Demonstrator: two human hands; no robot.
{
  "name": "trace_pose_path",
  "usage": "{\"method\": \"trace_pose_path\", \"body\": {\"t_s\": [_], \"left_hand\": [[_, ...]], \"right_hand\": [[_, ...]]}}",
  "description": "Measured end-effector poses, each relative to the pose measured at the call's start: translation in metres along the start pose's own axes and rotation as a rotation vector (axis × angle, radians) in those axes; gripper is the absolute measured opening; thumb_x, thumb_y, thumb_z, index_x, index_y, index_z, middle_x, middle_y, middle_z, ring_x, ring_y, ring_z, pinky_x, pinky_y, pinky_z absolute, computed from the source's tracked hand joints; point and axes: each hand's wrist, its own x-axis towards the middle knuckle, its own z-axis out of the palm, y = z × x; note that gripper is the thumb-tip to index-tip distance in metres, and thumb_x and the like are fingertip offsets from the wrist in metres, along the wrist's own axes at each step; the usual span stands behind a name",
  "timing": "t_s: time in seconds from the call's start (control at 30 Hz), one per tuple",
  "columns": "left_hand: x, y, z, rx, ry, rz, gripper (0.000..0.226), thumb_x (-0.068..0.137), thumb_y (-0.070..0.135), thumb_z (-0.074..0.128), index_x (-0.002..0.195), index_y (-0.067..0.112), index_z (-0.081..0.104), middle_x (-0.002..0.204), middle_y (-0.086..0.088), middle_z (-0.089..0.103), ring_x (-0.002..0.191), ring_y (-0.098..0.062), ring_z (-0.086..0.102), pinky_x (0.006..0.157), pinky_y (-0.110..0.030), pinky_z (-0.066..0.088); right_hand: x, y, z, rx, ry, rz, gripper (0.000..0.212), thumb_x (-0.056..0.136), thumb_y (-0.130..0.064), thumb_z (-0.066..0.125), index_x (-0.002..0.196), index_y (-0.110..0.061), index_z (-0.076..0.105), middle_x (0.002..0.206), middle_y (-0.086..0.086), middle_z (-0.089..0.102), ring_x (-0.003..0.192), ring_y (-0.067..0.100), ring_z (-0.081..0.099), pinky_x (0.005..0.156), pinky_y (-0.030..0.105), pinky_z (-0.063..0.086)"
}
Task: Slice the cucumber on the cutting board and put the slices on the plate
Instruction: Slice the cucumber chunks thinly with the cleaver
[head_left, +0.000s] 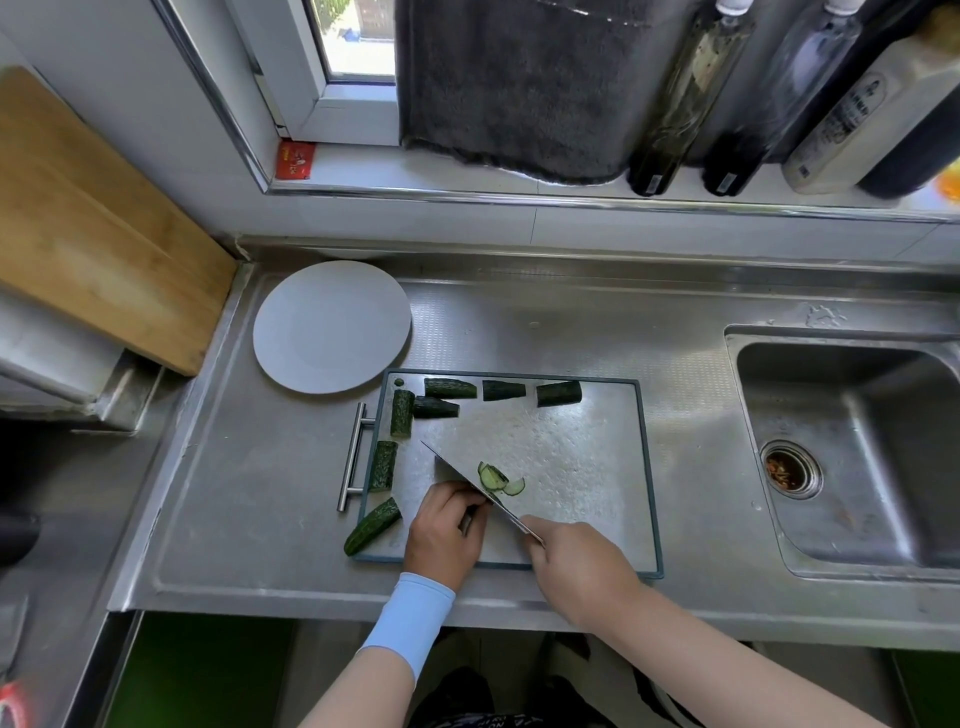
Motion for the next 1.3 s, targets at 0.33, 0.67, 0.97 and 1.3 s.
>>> {"method": "trace_pose_path", "body": {"t_s": [0.33,0.67,0.97,1.3], "left_hand": [[-0.002,-0.001,-0.004,-0.009,-0.017,0.046,0.016,0.075,-0.001,0.073,0.09,0.006,0.072,0.094,-0.004,0.065,0.092,-0.018,0.061,0.08,-0.023,0.05],[-0.002,0.001,-0.004,0.017,0.0,0.005,0.02,0.072,0.002,0.079,0.089,0.009,0.071,0.094,-0.005,0.066,0.091,-0.018,0.06,0.086,-0.015,0.043],[-0.002,0.0,-0.003,0.009,-0.003,0.008,0.018,0.073,0.0,0.079,0.087,0.008,0.072,0.091,-0.003,0.065,0.088,-0.018,0.06,0.084,-0.016,0.045],[-0.003,0.0,-0.003,0.004,-0.004,-0.006,0.017,0.074,0.001,0.078,0.089,0.008,0.072,0.093,-0.004,0.066,0.091,-0.018,0.061,0.084,-0.014,0.044]], "right_hand": [[0.021,-0.014,-0.002,-0.013,0.013,-0.042,0.028,0.104,-0.028,0.035,0.113,-0.026,0.061,0.08,0.001,0.063,0.073,0.023,0.057,0.068,0.035,0.048],[-0.01,0.004,-0.003,-0.08,0.068,-0.093,0.024,0.105,-0.029,0.036,0.116,-0.034,0.056,0.068,-0.008,0.052,0.059,0.014,0.046,0.055,0.029,0.035],[-0.018,0.011,-0.008,-0.079,0.033,-0.075,0.026,0.106,-0.029,0.035,0.12,-0.034,0.056,0.067,-0.006,0.053,0.057,0.013,0.046,0.054,0.024,0.037],[0.003,0.0,0.003,-0.022,-0.013,-0.003,0.026,0.103,-0.025,0.035,0.111,-0.029,0.06,0.08,0.001,0.064,0.071,0.021,0.056,0.064,0.033,0.044]]}}
